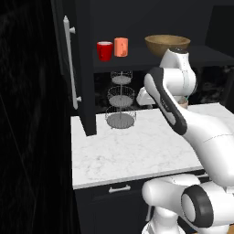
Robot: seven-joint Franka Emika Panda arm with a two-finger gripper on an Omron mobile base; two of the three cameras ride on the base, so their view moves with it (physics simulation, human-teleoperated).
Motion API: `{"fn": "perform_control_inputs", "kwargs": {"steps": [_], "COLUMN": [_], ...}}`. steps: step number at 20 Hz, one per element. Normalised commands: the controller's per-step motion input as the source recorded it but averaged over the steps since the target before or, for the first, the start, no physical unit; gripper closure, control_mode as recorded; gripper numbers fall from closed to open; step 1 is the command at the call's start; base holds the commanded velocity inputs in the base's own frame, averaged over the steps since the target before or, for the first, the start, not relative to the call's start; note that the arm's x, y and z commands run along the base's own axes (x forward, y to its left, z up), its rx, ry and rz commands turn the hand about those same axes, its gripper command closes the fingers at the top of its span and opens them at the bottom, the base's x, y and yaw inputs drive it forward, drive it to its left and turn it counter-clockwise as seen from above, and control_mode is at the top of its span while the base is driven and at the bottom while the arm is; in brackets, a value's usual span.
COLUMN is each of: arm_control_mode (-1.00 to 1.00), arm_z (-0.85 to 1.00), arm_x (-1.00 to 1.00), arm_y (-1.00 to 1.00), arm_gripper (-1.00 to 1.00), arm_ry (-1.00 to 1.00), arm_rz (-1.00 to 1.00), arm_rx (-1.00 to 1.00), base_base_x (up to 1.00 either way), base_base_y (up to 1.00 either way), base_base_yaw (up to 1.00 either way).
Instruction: Gather all objects into one cabinet and sort the glasses and bowls to opposite sides.
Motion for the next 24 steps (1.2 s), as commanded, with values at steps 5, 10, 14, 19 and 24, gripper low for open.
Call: {"fn": "perform_control_inputs", "kwargs": {"steps": [5,10,14,19,24], "arm_control_mode": [-1.0,-1.0,-1.0,-1.0,-1.0], "arm_z": [0.11,0.77,0.72,0.39,-0.02], "arm_x": [-0.27,-0.83,-0.99,-0.93,-0.94], "arm_y": [0.0,0.0,-0.08,-0.04,0.0], "arm_gripper": [-1.0,-1.0,-1.0,-1.0,-1.0], "arm_ry": [-0.04,-0.16,-0.16,-0.11,-0.09], "arm_rz": [0.0,-0.01,0.0,0.0,0.0], "arm_rx": [0.0,0.0,0.0,0.0,0.0], "base_base_x": [0.0,0.0,0.0,0.0,0.0], "base_base_y": [0.0,0.0,0.0,0.0,0.0], "base_base_yaw": [0.0,0.0,0.0,0.0,0.0]}}
